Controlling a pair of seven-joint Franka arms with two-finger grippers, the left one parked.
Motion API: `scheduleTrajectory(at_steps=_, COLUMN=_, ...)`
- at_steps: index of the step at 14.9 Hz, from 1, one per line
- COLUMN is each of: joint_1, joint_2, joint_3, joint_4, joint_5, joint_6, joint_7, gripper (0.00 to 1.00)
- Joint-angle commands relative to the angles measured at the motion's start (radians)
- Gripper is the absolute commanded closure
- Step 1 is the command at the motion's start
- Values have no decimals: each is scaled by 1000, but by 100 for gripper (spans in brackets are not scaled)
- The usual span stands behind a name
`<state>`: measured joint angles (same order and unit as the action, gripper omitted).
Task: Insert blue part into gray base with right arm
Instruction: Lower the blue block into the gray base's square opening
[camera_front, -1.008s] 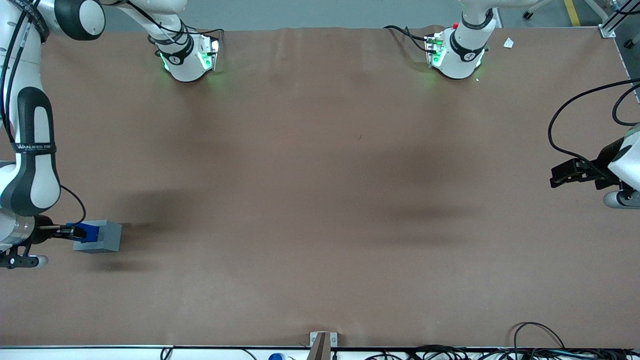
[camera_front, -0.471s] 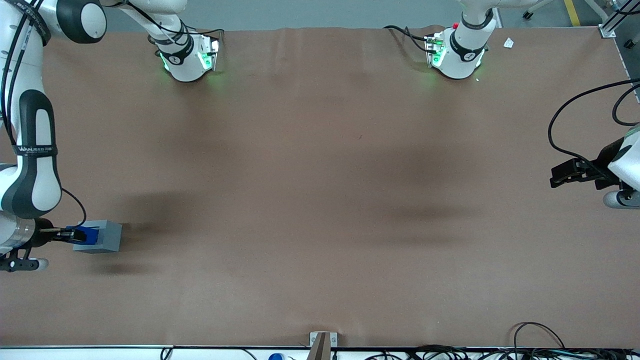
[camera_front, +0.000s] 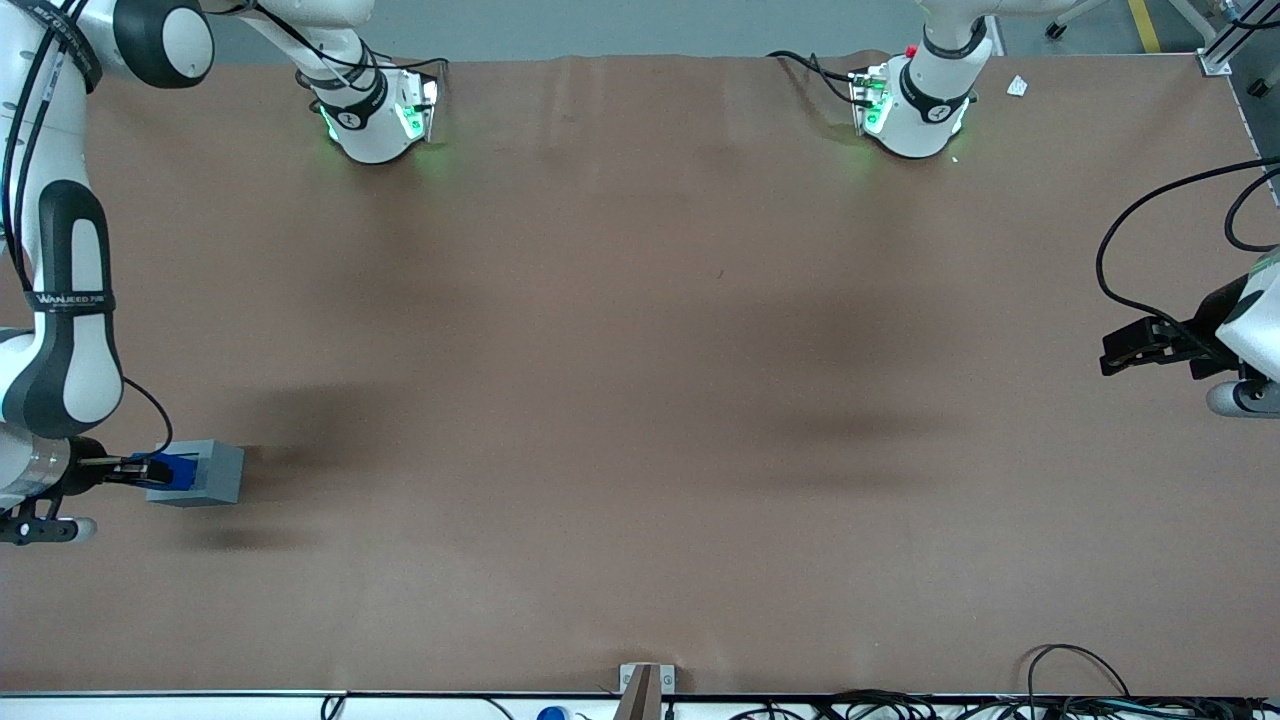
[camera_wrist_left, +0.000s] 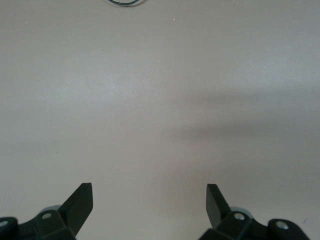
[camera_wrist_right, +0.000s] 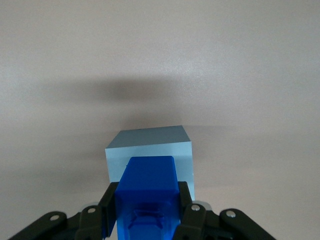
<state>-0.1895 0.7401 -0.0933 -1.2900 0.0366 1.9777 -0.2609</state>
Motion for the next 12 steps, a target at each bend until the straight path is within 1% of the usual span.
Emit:
scheduleTrajectory(at_steps=1, joint_1=-8, joint_2=13, joint_3=7, joint_4=18, joint_5=5, joint_6=-14, joint_7=-14, gripper=100)
scheduleTrajectory(at_steps=12, joint_1=-7, joint_2=8, joint_3=6, joint_4=12, joint_5=3, joint_6=-46, joint_7=-29, gripper=99)
